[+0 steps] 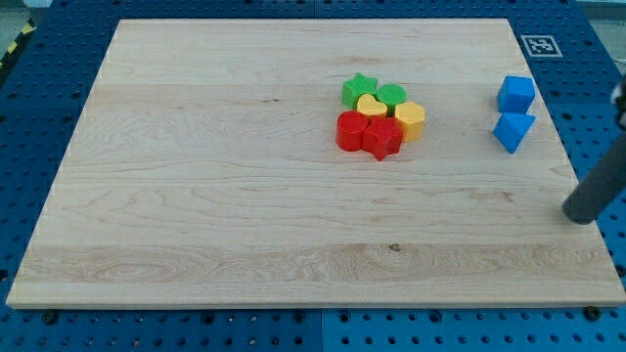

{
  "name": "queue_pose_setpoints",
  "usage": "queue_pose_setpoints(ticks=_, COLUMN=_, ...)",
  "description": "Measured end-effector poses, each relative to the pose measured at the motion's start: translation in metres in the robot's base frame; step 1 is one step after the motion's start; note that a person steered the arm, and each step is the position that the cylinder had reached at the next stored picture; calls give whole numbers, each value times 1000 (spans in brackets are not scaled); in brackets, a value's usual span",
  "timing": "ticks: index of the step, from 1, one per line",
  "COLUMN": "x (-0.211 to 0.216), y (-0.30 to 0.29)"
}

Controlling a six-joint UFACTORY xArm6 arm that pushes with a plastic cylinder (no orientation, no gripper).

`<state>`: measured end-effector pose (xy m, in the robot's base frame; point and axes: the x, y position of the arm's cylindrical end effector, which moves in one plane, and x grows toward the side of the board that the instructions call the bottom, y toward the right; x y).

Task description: Move the blue triangle left a bit

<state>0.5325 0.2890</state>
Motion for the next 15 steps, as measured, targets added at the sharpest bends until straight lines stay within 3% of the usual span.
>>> queue_pose_setpoints(ticks=2, x=-44, y=38)
queue_pose_setpoints(ticks=4, x=-93, y=36)
queue_pose_setpoints(ticks=15, x=-138, y=-69)
